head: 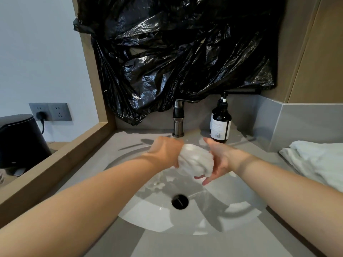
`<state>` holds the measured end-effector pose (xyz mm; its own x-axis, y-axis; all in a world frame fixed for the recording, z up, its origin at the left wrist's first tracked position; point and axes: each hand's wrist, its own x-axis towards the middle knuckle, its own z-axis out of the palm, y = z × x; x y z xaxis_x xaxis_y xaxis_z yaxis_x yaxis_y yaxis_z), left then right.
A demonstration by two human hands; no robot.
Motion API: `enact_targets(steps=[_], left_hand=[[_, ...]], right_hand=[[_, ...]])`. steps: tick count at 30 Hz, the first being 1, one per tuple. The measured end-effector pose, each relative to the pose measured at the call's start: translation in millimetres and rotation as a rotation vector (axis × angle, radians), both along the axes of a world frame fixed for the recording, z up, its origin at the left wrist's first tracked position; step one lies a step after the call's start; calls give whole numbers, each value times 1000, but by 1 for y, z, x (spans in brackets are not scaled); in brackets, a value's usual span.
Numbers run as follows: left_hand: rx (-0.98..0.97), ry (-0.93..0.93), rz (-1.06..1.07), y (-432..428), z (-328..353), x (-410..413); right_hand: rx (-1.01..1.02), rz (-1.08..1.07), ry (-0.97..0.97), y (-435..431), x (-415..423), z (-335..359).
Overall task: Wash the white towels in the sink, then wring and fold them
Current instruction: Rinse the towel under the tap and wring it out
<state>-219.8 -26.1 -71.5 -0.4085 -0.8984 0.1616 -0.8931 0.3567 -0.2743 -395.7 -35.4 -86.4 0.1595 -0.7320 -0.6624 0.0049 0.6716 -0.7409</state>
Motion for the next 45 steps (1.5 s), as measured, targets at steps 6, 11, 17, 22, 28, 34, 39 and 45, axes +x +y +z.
enact_targets(steps=[6, 11, 17, 22, 28, 34, 39, 45], left_hand=[[55, 105, 1, 0, -3, -8], [664, 754, -70, 3, -4, -2], [1374, 1338, -95, 6, -36, 7], [1561, 1464, -166, -4, -48, 13], [1686, 1531, -235, -3, -47, 12], [1659, 1453, -250, 0, -51, 18], [1543, 1420, -312, 5, -50, 13], [825, 1236, 54, 6, -40, -4]], right_hand=[[-348, -393, 204, 3, 32, 18], [-764, -429, 418, 1, 34, 31], [-967, -338, 297, 4, 38, 12], [-993, -297, 227, 2, 46, 17], [-973, -332, 188, 1, 47, 23], [-940, -319, 140, -1, 43, 20], [-980, -244, 108, -1, 41, 26], [-497, 142, 199, -12, 13, 45]])
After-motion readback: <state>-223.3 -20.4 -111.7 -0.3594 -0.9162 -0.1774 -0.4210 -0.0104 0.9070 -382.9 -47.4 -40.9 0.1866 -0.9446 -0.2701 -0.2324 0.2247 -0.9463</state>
